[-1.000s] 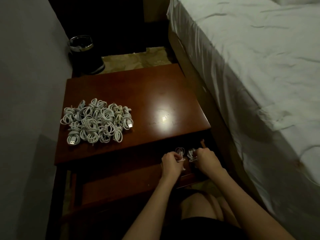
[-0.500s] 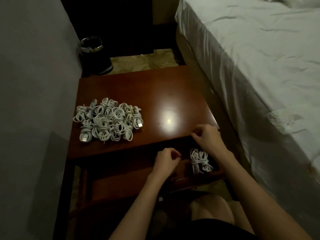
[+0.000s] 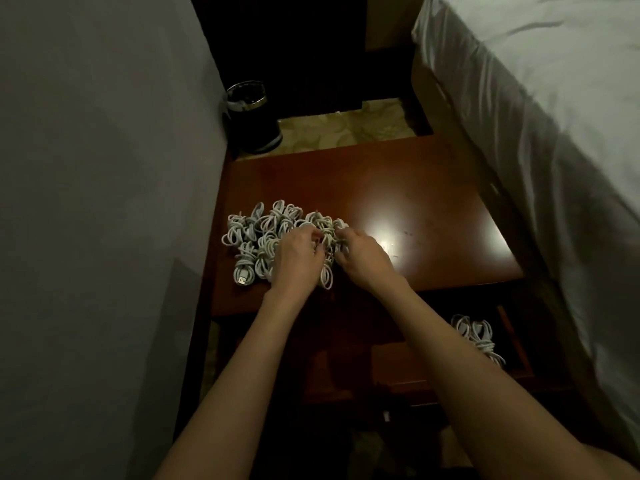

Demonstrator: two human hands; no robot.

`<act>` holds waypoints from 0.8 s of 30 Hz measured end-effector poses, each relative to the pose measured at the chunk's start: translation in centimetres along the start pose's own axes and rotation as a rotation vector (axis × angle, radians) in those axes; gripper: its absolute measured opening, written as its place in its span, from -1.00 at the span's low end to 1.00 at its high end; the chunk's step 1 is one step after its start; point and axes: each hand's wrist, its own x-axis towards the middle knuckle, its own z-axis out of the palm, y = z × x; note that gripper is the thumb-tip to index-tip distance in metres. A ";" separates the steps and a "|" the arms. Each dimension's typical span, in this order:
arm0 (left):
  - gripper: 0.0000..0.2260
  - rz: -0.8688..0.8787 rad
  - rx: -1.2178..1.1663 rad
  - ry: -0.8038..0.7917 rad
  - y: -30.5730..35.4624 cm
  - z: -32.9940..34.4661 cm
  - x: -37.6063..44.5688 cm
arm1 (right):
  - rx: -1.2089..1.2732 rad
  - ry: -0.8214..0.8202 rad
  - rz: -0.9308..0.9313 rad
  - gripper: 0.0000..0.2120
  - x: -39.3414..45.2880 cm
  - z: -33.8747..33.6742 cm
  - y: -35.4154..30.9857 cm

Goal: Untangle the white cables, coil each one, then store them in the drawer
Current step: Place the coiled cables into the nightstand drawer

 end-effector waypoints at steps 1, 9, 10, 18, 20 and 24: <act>-0.73 0.011 0.092 -0.004 0.1 0.3 0.5 | -0.008 0.005 0.008 -0.57 0.0 0.0 0.0; -0.63 0.104 0.544 -0.174 1.4 1.9 3.1 | 0.012 -0.046 0.020 -0.59 -2.6 -2.5 2.5; -0.64 0.111 0.548 -0.176 1.4 2.0 3.3 | 0.011 -0.054 0.025 -0.60 -3.0 -3.0 3.0; -0.76 0.164 0.460 -0.209 2.1 3.0 3.4 | 0.061 -0.065 0.084 -0.64 -5.6 -5.2 5.3; -0.76 0.156 0.465 -0.214 2.1 3.3 3.2 | 0.082 -0.076 0.098 -0.63 -6.1 -5.5 5.8; -0.78 0.180 0.401 -0.208 2.6 3.8 2.3 | 0.218 -0.052 0.127 -0.66 -7.7 -7.0 7.4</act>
